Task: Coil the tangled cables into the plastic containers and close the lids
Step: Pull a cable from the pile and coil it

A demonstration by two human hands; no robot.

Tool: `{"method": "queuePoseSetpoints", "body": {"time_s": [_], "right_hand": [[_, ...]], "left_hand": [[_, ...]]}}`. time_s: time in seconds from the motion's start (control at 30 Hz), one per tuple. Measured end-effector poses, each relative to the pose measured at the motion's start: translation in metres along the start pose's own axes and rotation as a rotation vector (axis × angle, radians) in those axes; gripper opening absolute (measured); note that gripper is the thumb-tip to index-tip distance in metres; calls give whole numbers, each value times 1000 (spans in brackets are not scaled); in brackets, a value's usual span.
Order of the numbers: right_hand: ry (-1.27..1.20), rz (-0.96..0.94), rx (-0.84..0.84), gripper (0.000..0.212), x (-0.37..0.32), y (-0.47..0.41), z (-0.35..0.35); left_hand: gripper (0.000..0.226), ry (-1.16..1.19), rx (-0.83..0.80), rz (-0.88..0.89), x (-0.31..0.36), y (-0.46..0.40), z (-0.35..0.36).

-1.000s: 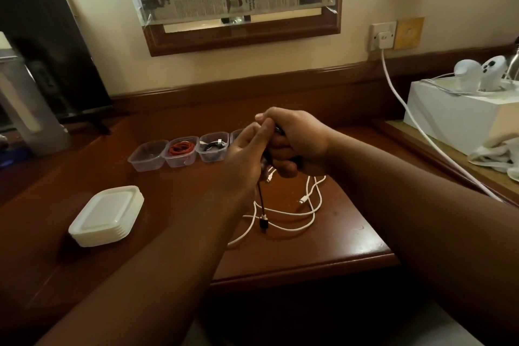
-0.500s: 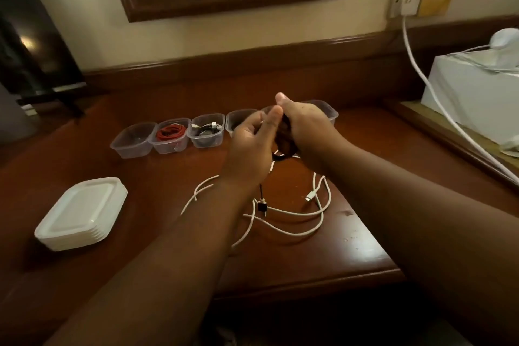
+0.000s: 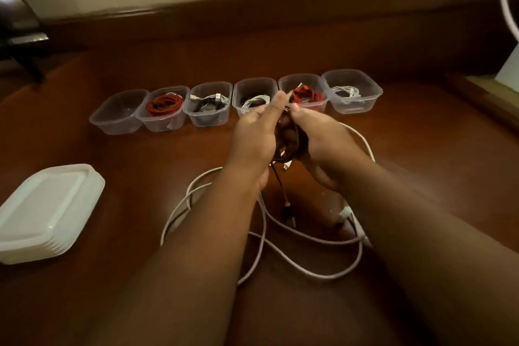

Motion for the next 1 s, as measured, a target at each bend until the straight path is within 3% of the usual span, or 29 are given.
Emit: {"method": "queuePoseSetpoints", "body": {"time_s": [0.03, 0.1, 0.23, 0.43, 0.57, 0.8, 0.93, 1.0], "right_hand": [[-203, 97, -61, 33, 3, -1, -3], [-381, 199, -186, 32, 3, -4, -14], [-305, 180, -342, 36, 3, -5, -28], [-113, 171, -244, 36, 7, -8, -24], [-150, 156, -232, 32, 7, -3, -12], [194, -67, 102, 30, 16, -1, -7], [-75, -91, 188, 33, 6, 2, -11], [-245, -93, 174, 32, 1, 3, -13]], "left_hand": [[33, 27, -3, -23, -2, -3, -2], [33, 88, -35, -76, -3, -6, -4], [31, 125, -33, -72, -7, -10, -6], [28, 1, 22, 1, -9, -15, -10], [31, -165, 20, 97, -12, -15, -9], [45, -93, -48, 88, -14, -5, 3], [18, -47, -39, 160, -12, -2, 4], [22, -49, -63, 198, -12, 0, 4]]}}
Point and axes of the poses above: each hand's wrist, its own y-axis away from the middle knuckle, its own z-axis out of the palm, x = y × z, the point moved 2 cm from there along -y, towards the middle knuckle
